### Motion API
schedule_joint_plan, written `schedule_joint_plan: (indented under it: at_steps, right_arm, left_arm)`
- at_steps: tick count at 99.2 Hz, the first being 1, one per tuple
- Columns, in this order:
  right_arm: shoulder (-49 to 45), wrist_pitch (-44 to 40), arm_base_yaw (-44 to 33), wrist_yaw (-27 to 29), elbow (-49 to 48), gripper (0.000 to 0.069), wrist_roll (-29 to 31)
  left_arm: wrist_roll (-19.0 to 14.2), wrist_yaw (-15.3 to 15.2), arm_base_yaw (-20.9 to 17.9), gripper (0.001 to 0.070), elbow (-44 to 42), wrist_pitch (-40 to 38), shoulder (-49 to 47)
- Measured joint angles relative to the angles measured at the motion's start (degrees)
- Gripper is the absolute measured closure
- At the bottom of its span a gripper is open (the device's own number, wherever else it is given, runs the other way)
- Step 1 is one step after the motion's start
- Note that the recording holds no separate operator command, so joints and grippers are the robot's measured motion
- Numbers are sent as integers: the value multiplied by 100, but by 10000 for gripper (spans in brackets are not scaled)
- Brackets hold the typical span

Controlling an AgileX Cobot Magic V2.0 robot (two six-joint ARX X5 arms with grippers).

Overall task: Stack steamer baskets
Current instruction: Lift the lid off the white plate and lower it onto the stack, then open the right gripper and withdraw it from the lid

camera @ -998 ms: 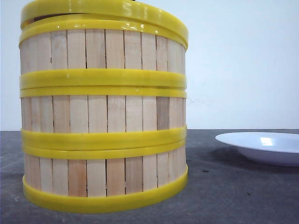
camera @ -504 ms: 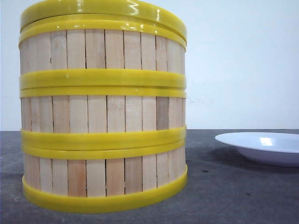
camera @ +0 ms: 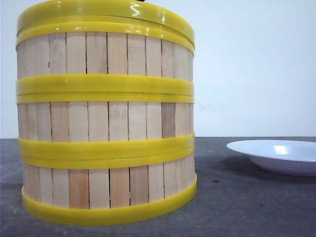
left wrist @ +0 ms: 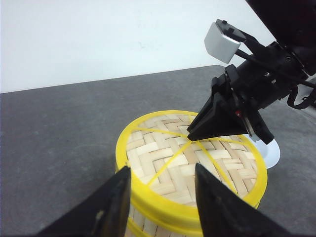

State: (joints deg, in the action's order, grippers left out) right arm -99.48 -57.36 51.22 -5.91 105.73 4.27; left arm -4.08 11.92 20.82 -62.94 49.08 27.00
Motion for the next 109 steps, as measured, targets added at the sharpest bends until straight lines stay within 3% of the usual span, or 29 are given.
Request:
schedule_joint_plan:
  at_steps: [11,24,33,59,109]
  right_arm:
    - [0,0,11,7,0,605,0]
    - [-4,20,77,-122,0,336,0]
    - [-4,28,90,-116,2,260,-9]
    - [251,22,83,763,540,234,-238]
    - [2474,-267,90,2267,887,233,-450]
  left_arm:
    - [2,0,0,474,0,0,0]
    - [2,0,0,474,0,0,0]
    - [2,0,0,474,0,0,0]
    - [4,0,0,474,0,0,0]
    - [4,0,0,474,0,-98,0]
